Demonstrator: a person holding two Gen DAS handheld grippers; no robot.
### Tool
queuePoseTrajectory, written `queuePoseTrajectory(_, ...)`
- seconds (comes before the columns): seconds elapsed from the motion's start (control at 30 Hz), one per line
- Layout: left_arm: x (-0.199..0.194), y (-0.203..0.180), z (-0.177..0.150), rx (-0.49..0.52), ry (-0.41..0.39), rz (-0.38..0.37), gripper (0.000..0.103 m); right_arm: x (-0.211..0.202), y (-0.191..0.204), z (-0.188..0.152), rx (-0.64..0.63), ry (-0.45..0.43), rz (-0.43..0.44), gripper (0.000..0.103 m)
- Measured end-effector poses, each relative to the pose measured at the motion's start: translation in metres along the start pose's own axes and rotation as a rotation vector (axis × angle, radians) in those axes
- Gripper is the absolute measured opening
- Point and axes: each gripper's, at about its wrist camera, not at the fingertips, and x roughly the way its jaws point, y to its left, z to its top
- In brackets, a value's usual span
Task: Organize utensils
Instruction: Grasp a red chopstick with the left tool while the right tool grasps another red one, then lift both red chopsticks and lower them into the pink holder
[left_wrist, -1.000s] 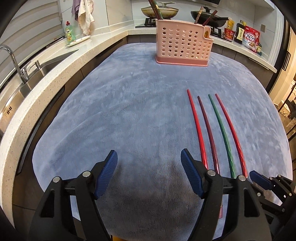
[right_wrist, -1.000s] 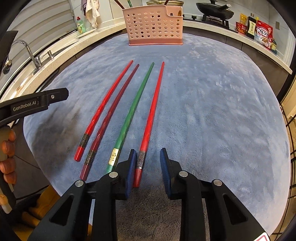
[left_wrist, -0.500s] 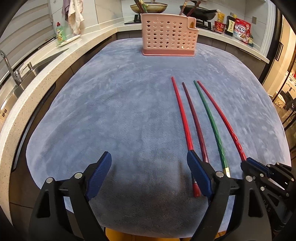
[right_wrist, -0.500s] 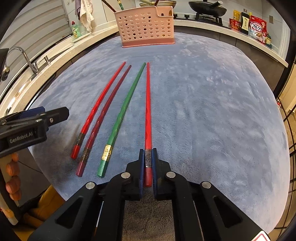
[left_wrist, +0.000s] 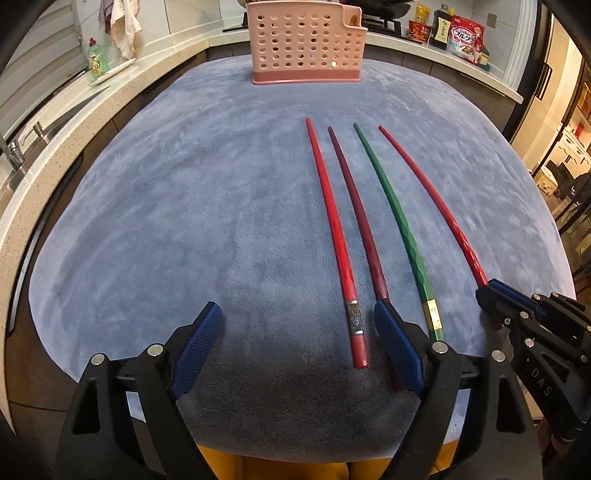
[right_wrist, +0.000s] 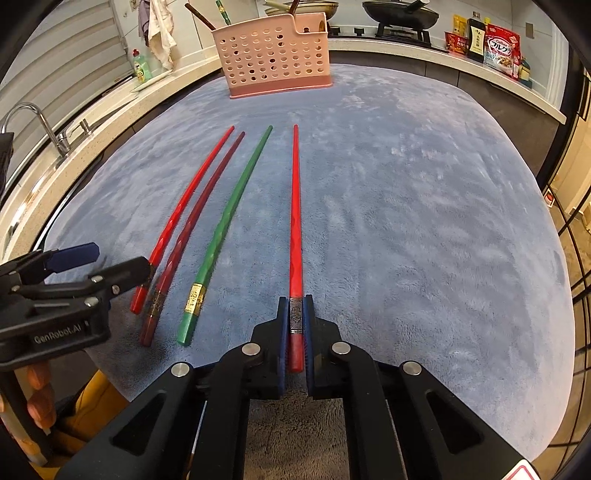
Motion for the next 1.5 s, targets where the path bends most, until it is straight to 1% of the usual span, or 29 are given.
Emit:
queuePoseTrajectory(0.1, 0.007, -0.001, -0.003, 0.0, 0.033, -0.004, 0.08, 0.0, 0.001, 0.0, -0.002, 0.0, -0.002, 0.007)
queuePoseTrajectory(0.23, 0.008, 0.0, -0.003, -0.005, 0.031, -0.003, 0.08, 0.0, 0.0, 0.0, -0.001, 0.0, -0.002, 0.007)
queuePoseTrajectory(0.33, 0.007, 0.001, -0.003, -0.012, 0.026, -0.002, 0.075, 0.0, 0.0, 0.0, -0.001, 0.0, -0.002, 0.007)
queuePoseTrajectory(0.4, 0.007, 0.003, -0.004, -0.017, 0.023, -0.003, 0.069, 0.0, 0.001, 0.0, -0.001, 0.0, -0.002, 0.007)
queuePoseTrajectory(0.47, 0.006, 0.004, -0.003, -0.018, 0.021, -0.005, 0.06, 0.0, 0.001, -0.001, -0.001, 0.0, -0.003, 0.007)
queuePoseTrajectory(0.53, 0.005, 0.005, -0.003, -0.018, 0.019, -0.002, 0.052, 0.0, 0.001, 0.0, -0.001, 0.0, -0.002, 0.007)
queuePoseTrajectory(0.57, 0.005, 0.006, -0.003, -0.016, 0.016, -0.002, 0.045, 0.0, 0.001, -0.001, -0.001, 0.0, -0.003, 0.007)
queuePoseTrajectory(0.6, 0.004, 0.007, -0.002, -0.015, 0.014, -0.006, 0.041, 0.0, 0.001, 0.0, -0.002, 0.0, -0.003, 0.007)
queuePoseTrajectory(0.67, 0.003, 0.006, -0.002, -0.01, 0.013, -0.018, 0.025, 0.001, 0.0, 0.0, -0.001, 0.0, -0.002, 0.007)
queuePoseTrajectory(0.7, 0.003, 0.005, -0.001, -0.001, 0.012, -0.028, 0.021, 0.001, 0.001, 0.0, -0.001, 0.0, -0.002, 0.007)
queuePoseTrajectory(0.73, 0.003, 0.004, -0.001, 0.007, 0.012, -0.033, 0.014, 0.001, 0.0, 0.0, -0.001, 0.0, -0.002, 0.007)
queuePoseTrajectory(0.77, 0.002, 0.002, -0.002, 0.015, 0.012, -0.038, 0.011, 0.0, 0.0, 0.0, -0.001, 0.001, -0.002, 0.007)
queuePoseTrajectory(0.83, 0.002, 0.0, -0.002, 0.021, 0.013, -0.042, 0.008, 0.0, 0.0, 0.0, 0.0, 0.001, -0.001, 0.007)
queuePoseTrajectory(0.93, 0.002, 0.001, -0.001, 0.017, 0.016, -0.048, 0.008, 0.001, 0.0, 0.0, 0.002, 0.001, 0.0, 0.007)
queuePoseTrajectory(1.2, -0.005, 0.007, 0.005, -0.026, 0.028, -0.093, 0.007, -0.004, -0.001, 0.002, 0.017, -0.001, 0.016, 0.007)
queuePoseTrajectory(1.4, -0.022, 0.013, 0.017, -0.049, 0.0, -0.113, 0.007, -0.024, -0.004, 0.016, 0.034, -0.042, 0.038, 0.007)
queuePoseTrajectory(1.5, -0.032, 0.016, 0.025, -0.054, -0.019, -0.114, 0.007, -0.04, -0.007, 0.03, 0.042, -0.083, 0.05, 0.007)
